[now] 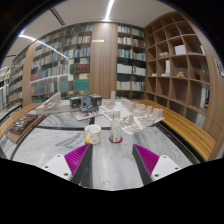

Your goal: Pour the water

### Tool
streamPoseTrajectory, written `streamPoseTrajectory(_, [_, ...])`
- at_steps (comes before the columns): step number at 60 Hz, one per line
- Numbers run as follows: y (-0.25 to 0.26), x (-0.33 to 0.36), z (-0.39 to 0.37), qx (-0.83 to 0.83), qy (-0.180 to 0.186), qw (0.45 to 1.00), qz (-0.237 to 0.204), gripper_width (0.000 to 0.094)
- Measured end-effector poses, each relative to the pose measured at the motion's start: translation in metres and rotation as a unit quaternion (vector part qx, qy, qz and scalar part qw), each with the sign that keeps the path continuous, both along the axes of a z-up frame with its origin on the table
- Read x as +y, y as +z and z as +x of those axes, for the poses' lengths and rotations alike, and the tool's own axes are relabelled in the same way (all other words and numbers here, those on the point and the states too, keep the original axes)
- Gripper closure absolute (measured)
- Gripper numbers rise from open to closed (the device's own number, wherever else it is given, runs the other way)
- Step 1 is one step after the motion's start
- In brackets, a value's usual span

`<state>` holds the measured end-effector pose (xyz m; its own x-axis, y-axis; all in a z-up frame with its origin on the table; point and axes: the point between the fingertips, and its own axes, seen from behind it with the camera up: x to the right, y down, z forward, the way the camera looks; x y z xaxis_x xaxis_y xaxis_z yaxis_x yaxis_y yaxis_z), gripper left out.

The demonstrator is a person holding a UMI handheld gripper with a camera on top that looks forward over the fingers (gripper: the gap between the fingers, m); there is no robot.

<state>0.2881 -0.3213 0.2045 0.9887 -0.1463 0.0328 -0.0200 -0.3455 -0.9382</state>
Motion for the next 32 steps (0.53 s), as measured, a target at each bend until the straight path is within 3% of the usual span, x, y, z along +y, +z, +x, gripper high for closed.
streamPoseTrajectory(16, [-0.002, -0.075, -0.015, 0.015, 0.009, 1.000, -0.010, 0.0082])
streamPoseTrajectory(32, [-0.004, -0.093, -0.013, -0.001, 0.009, 1.000, -0.007, 0.0080])
